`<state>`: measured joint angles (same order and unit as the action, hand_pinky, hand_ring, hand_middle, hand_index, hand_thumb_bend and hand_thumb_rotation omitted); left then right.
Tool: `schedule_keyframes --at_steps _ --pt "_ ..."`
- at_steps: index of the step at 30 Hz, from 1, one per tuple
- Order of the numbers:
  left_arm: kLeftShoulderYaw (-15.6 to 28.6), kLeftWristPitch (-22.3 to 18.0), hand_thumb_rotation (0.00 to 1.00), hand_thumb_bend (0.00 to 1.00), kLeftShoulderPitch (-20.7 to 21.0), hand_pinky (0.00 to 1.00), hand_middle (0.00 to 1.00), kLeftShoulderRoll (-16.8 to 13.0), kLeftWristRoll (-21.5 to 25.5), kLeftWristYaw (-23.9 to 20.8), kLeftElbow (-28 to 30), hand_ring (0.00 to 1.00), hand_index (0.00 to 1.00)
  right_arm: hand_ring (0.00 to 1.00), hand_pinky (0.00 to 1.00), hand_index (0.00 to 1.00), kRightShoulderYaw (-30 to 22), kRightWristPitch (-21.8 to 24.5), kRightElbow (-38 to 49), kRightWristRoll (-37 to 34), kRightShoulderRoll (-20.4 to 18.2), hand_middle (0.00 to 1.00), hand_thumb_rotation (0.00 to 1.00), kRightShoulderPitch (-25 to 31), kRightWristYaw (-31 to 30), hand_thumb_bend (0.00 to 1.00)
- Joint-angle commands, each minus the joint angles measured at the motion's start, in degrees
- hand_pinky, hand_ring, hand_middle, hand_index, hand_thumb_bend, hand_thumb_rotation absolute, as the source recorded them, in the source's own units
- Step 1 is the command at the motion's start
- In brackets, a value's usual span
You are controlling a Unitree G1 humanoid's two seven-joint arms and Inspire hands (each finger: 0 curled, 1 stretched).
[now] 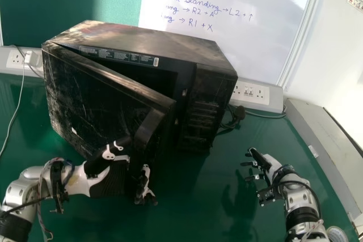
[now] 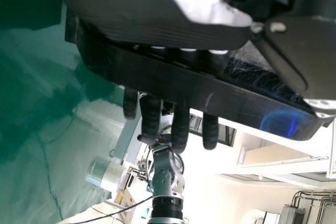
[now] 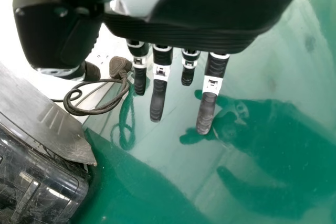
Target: Open the door of oven
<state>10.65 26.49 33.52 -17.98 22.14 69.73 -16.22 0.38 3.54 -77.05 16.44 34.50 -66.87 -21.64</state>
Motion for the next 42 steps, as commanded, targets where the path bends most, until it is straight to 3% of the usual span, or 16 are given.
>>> schedule_keyframes --at_steps 1,3,5,8,9,15,22,25,27,29,33,36,38,42 --pt "6.4 6.3 0.05 0.52 -0.3 0.02 0.13 3.0 15.1 2.5 2.5 0.06 0.47 0.72 0.9 0.91 0.7 1.1 -0.5 0.6 0.7 0.72 0.53 0.1 -0.3 0.5" --pt "6.6 2.6 0.05 0.52 -1.6 0.02 0.12 3.8 15.3 2.9 4.2 0.06 0.47 0.71 0.9 0.92 0.6 1.4 -0.5 0.5 0.7 0.71 0.52 0.0 -0.1 0.48" --pt "6.0 2.0 0.05 0.52 -1.3 0.0 0.11 3.8 15.7 4.8 4.3 0.05 0.47 0.72 0.94 0.92 0.3 1.3 -0.5 0.2 0.8 0.71 0.52 0.1 -0.2 0.52" --pt "6.7 2.6 0.05 0.51 -3.0 0.0 0.12 3.7 15.9 1.8 8.4 0.05 0.47 0.73 0.87 0.91 0.6 0.5 -0.5 0.4 0.8 0.73 0.52 0.2 -0.5 0.52" --pt "7.3 3.6 0.05 0.51 -3.9 0.0 0.12 3.7 16.7 0.6 10.1 0.05 0.47 0.72 0.78 0.91 0.7 0.5 -0.5 0.6 0.8 0.74 0.53 0.2 -0.4 0.52" --pt "9.6 -0.2 0.05 0.5 -8.4 0.0 0.11 4.4 17.2 -2.3 16.8 0.04 0.47 0.71 0.78 0.93 0.9 0.6 -0.5 0.8 0.9 0.73 0.53 0.1 -0.4 0.49" --pt "10.8 13.6 0.04 0.51 -8.9 0.01 0.11 3.6 24.9 -3.3 18.4 0.05 0.47 0.72 0.83 0.91 1.3 0.8 -0.5 1.2 0.9 0.71 0.55 0.1 0.3 0.5" --pt "11.7 12.7 0.04 0.51 -10.4 0.02 0.12 3.6 23.8 -5.0 20.6 0.05 0.47 0.68 0.75 0.89 1.0 1.2 -0.5 0.9 0.9 0.7 0.55 0.1 0.6 0.53" --pt "12.2 11.0 0.04 0.51 -11.5 0.02 0.11 3.3 22.4 -5.8 22.4 0.05 0.47 0.69 0.77 0.9 0.8 1.1 -0.5 0.8 1.0 0.69 0.51 0.0 0.2 0.49" --pt "13.0 12.9 0.04 0.51 -11.9 0.0 0.1 2.6 23.3 -6.5 23.0 0.04 0.47 0.68 0.76 0.9 0.8 0.8 -0.5 0.7 1.1 0.69 0.49 0.1 -0.2 0.46" --pt "13.4 13.7 0.04 0.51 -11.9 0.0 0.09 0.4 23.1 -4.9 22.5 0.03 0.47 0.71 0.9 0.91 1.5 0.6 -0.5 1.4 1.2 0.7 0.53 0.1 0.0 0.48" --pt "13.8 11.7 0.04 0.51 -13.0 0.0 0.08 -2.1 19.4 -6.9 25.4 0.02 0.47 0.69 0.85 0.89 1.5 0.4 -0.5 1.4 1.2 0.68 0.55 0.1 -0.2 0.56" --pt "14.5 10.6 0.04 0.5 -13.7 0.0 0.08 -2.5 19.1 -7.6 26.4 0.01 0.47 0.72 0.88 0.9 1.4 0.4 -0.5 1.3 1.2 0.69 0.54 0.1 -0.4 0.55" --pt "15.7 8.9 0.04 0.51 -14.9 0.0 0.07 -3.2 18.5 -9.3 27.7 0.0 0.47 0.71 0.83 0.91 0.9 0.6 -0.5 0.8 1.1 0.71 0.54 0.2 -0.1 0.51"
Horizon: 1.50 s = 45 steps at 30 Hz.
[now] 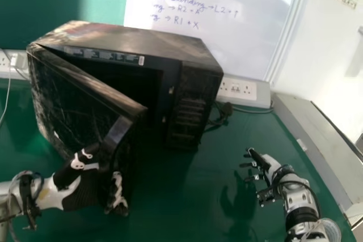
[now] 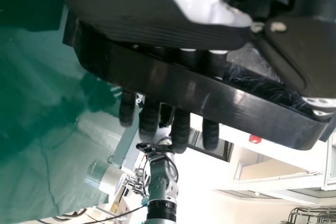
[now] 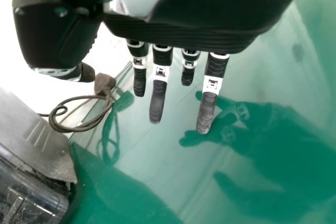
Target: Open the door of oven
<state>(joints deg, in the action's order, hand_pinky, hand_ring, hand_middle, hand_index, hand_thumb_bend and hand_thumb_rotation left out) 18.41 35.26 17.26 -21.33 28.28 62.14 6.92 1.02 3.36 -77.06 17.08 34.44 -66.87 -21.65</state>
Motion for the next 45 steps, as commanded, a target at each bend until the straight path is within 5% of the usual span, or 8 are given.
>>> schedule_keyframes --at_steps 1,17,20,23,25,30,38,45 --pt "8.2 -0.4 0.04 0.51 1.0 0.0 0.07 -0.5 11.8 -1.9 5.1 0.0 0.47 0.71 0.85 0.91 0.1 0.8 -0.5 0.1 1.2 0.72 0.52 0.2 -0.2 0.51" --pt "11.9 3.3 0.05 0.51 -2.3 0.0 0.07 -10.2 16.9 -1.7 7.9 0.01 0.47 0.72 0.9 0.91 1.3 1.0 -0.6 1.3 1.3 0.69 0.54 0.0 0.2 0.55" --pt "12.0 1.2 0.06 0.51 -2.5 0.0 0.07 -10.3 17.5 -0.2 7.0 0.01 0.47 0.69 0.77 0.91 1.2 0.3 -0.6 1.0 1.4 0.7 0.54 0.1 -0.5 0.53" --pt "12.3 0.9 0.05 0.51 -2.5 0.0 0.09 -10.6 18.8 1.5 6.2 0.01 0.47 0.71 0.81 0.91 1.0 0.6 -0.6 0.7 1.4 0.71 0.53 0.1 -0.1 0.54" --pt "12.0 -5.1 0.05 0.51 -1.7 0.0 0.09 -9.8 17.2 5.4 4.9 0.02 0.47 0.7 0.83 0.9 1.5 0.2 -0.6 1.2 1.4 0.7 0.53 0.2 0.4 0.54" --pt "15.2 7.0 0.05 0.51 -3.5 0.0 0.08 -13.1 22.3 -1.9 7.7 0.01 0.47 0.72 0.91 0.9 0.8 0.9 -0.6 0.3 1.3 0.69 0.49 0.0 0.3 0.53" --pt "17.1 6.0 0.05 0.51 -2.5 0.0 0.06 -17.5 22.3 0.7 0.4 0.0 0.47 0.71 0.85 0.91 0.6 0.7 -0.6 0.1 1.4 0.7 0.5 0.1 0.0 0.5" --pt "13.7 7.2 0.07 0.5 5.6 0.04 0.14 -26.4 23.4 20.7 -20.6 0.08 0.47 0.72 0.91 0.9 1.3 0.2 -0.7 1.0 1.6 0.69 0.54 0.1 0.2 0.53"
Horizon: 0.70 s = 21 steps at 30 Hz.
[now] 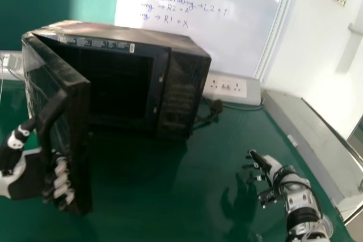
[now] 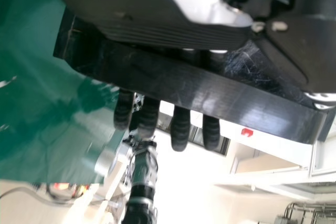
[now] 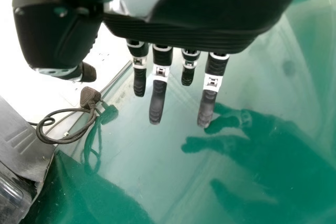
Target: Open the door of oven
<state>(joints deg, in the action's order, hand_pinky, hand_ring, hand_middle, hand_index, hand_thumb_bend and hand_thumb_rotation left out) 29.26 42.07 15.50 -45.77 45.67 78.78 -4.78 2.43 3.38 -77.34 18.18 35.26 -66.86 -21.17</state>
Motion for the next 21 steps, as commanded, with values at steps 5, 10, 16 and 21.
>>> schedule_keyframes --at_steps 5,10,16,21 --pt "4.4 2.1 0.07 0.5 5.8 0.1 0.21 -7.2 1.9 2.8 -15.1 0.14 0.47 0.71 0.81 0.88 0.1 0.0 -0.5 0.3 0.9 0.7 0.55 0.2 0.0 0.52" --pt "10.4 -3.8 0.06 0.51 2.0 0.03 0.1 -4.9 -1.0 -7.5 -9.8 0.06 0.47 0.7 0.88 0.9 -0.2 0.5 -0.5 0.1 0.9 0.66 0.54 0.2 0.2 0.54" --pt "14.8 -8.9 0.04 0.49 -2.0 0.0 0.05 -2.8 -3.0 -13.5 -8.3 0.02 0.47 0.71 0.8 0.89 -0.5 0.5 -0.5 -0.2 0.8 0.69 0.52 0.3 0.0 0.55" --pt "14.5 -16.8 0.04 0.5 -3.3 0.04 0.07 -3.3 -6.3 -12.8 -14.4 0.06 0.47 0.71 0.81 0.9 0.1 0.3 -0.5 0.3 1.0 0.69 0.56 0.2 -0.4 0.53"
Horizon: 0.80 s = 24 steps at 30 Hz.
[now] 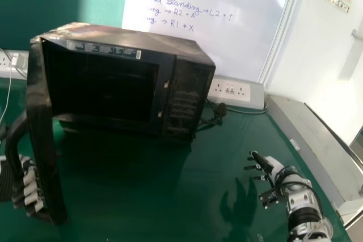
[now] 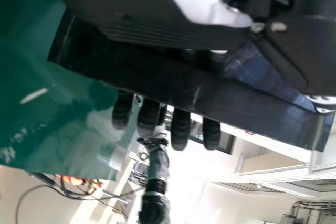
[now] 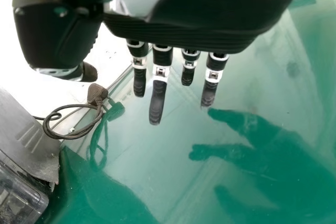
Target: Open the door of oven
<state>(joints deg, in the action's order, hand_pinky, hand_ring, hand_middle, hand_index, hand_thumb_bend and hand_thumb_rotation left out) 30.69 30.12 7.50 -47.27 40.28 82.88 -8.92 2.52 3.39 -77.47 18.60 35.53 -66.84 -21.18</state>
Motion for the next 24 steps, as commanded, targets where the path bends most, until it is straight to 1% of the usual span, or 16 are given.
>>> schedule_keyframes --at_steps 1,3,5,8,9,10,11,12,13,14,16,18,20,21,22,24 --pt "13.1 -5.8 0.04 0.5 4.6 0.04 0.07 -2.2 -1.4 -17.3 -11.2 0.06 0.47 0.71 0.79 0.9 0.1 0.2 -0.3 0.1 0.8 0.69 0.55 0.2 -0.2 0.52" --pt "13.7 -6.5 0.04 0.5 4.0 0.06 0.08 -3.0 -2.4 -19.3 -12.3 0.08 0.47 0.72 0.82 0.9 0.9 -0.1 -0.3 0.9 0.8 0.69 0.56 0.2 0.2 0.52" --pt "14.9 -5.6 0.04 0.5 3.7 0.06 0.09 -3.8 -2.9 -22.1 -12.6 0.08 0.47 0.72 0.84 0.89 1.5 -0.5 -0.3 1.5 0.8 0.68 0.55 0.3 0.5 0.5" --pt "15.9 -5.5 0.04 0.5 5.2 0.07 0.09 -6.7 -1.9 -20.9 -17.5 0.09 0.47 0.72 0.84 0.88 0.5 0.0 -0.4 0.4 0.5 0.69 0.52 0.3 0.6 0.47" --pt "16.2 -6.4 0.04 0.5 5.6 0.07 0.09 -7.9 -2.1 -20.6 -19.4 0.09 0.47 0.73 0.85 0.89 0.4 0.3 -0.4 0.3 0.4 0.7 0.51 0.2 0.7 0.47" --pt "16.4 -7.8 0.02 0.51 5.8 0.08 0.26 -9.0 -2.7 -20.8 -21.0 0.1 0.48 0.72 0.83 0.89 0.5 0.4 -0.4 0.4 0.4 0.7 0.52 0.2 0.7 0.47" --pt "16.6 -8.0 0.01 0.51 6.0 0.08 0.35 -10.1 -3.0 -21.4 -22.5 0.1 0.49 0.71 0.8 0.89 0.4 0.4 -0.4 0.3 0.3 0.7 0.54 0.2 0.8 0.48" --pt "16.9 -8.1 0.0 0.51 6.1 0.09 0.4 -11.2 -3.3 -21.9 -24.0 0.1 0.49 0.71 0.81 0.89 0.2 0.6 -0.4 0.1 0.3 0.7 0.55 0.2 0.9 0.49" --pt "17.1 -9.0 0.0 0.51 6.0 0.09 0.41 -12.0 -3.7 -22.1 -25.2 0.1 0.49 0.71 0.85 0.9 0.1 0.8 -0.4 0.0 0.2 0.69 0.54 0.1 0.9 0.5" --pt "17.4 -9.8 0.0 0.5 5.8 0.09 0.44 -12.7 -4.0 -22.3 -26.1 0.26 0.5 0.71 0.87 0.9 0.1 0.9 -0.4 0.0 0.2 0.69 0.55 0.1 0.9 0.5" --pt "18.4 -10.5 0.0 0.5 4.8 0.1 0.46 -13.6 -4.7 -23.5 -26.6 0.39 0.51 0.71 0.84 0.9 0.4 0.6 -0.4 0.3 0.3 0.68 0.55 0.2 0.8 0.51" --pt "19.6 -9.9 0.0 0.5 3.8 0.1 0.46 -14.2 -4.6 -26.3 -26.8 0.41 0.52 0.69 0.79 0.88 0.7 0.1 -0.3 0.7 0.5 0.68 0.54 0.3 1.0 0.53" --pt "21.1 -8.9 0.0 0.5 2.9 0.11 0.45 -14.2 -4.4 -30.3 -26.1 0.41 0.52 0.71 0.82 0.87 1.3 -0.5 -0.3 1.2 0.6 0.68 0.56 0.3 1.1 0.53" --pt "21.6 -9.0 0.0 0.5 2.7 0.11 0.45 -14.3 -4.2 -31.3 -26.4 0.41 0.52 0.71 0.83 0.88 1.3 -0.6 -0.2 1.1 0.6 0.69 0.56 0.3 0.9 0.52" --pt "22.0 -9.7 0.0 0.49 2.7 0.1 0.45 -14.5 -4.0 -30.9 -27.4 0.41 0.52 0.72 0.85 0.88 0.9 -0.6 -0.3 0.8 0.6 0.69 0.56 0.4 0.6 0.52" --pt "22.2 -11.7 0.0 0.49 2.5 0.1 0.45 -15.2 -4.4 -30.2 -29.7 0.4 0.52 0.71 0.83 0.9 0.6 -0.6 -0.3 0.4 0.7 0.7 0.56 0.5 0.2 0.54"
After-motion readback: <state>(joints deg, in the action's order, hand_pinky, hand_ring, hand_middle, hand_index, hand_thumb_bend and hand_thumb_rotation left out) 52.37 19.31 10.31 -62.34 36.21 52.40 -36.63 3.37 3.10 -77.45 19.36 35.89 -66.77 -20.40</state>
